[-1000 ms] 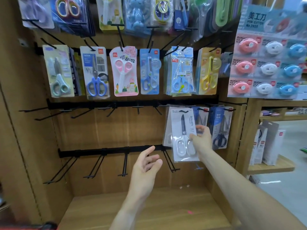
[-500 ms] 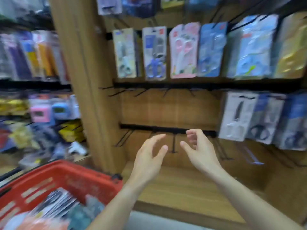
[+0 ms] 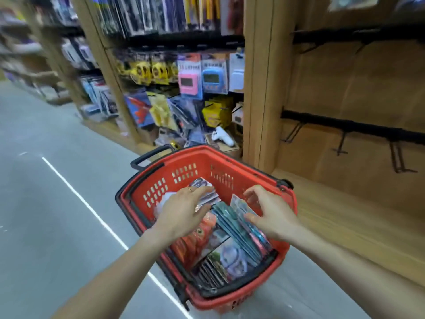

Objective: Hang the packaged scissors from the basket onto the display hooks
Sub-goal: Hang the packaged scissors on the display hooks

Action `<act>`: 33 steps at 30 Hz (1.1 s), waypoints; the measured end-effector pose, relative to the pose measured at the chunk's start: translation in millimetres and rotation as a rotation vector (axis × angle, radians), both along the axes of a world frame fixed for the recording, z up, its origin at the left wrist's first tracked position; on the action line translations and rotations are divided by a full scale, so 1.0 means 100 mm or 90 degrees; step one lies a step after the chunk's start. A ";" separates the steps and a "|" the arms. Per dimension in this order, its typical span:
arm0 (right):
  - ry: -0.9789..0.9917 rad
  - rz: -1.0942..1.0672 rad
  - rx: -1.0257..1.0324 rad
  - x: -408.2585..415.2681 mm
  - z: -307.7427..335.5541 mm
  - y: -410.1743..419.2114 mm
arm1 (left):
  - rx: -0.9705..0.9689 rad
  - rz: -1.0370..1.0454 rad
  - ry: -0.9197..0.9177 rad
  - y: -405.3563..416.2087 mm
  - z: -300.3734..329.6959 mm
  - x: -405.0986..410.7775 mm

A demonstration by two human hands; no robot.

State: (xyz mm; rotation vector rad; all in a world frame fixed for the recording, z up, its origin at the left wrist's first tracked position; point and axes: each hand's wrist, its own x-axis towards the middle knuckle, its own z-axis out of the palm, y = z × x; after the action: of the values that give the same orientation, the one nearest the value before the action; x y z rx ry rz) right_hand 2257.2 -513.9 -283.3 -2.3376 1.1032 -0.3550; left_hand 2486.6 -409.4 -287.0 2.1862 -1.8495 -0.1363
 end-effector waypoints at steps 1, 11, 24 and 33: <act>0.026 -0.003 0.002 0.03 -0.08 0.00 | 0.015 -0.007 -0.008 0.01 -0.07 0.04; 0.100 -0.107 -0.059 0.01 -0.51 0.08 | 0.044 -0.106 -0.048 -0.04 -0.63 0.23; 0.367 -0.123 0.124 0.68 -0.53 -0.45 | 0.226 -0.200 -0.135 -0.98 -0.53 -0.18; 0.535 -0.106 -0.024 1.09 -1.10 -0.59 | 0.291 -0.160 -0.054 -1.15 -0.97 0.06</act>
State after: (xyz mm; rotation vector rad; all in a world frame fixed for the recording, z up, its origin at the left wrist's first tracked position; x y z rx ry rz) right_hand 2365.9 -573.1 -393.3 -2.4761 1.6648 0.6224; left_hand 2492.9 -523.9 -383.8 2.2469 -2.3245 -0.5773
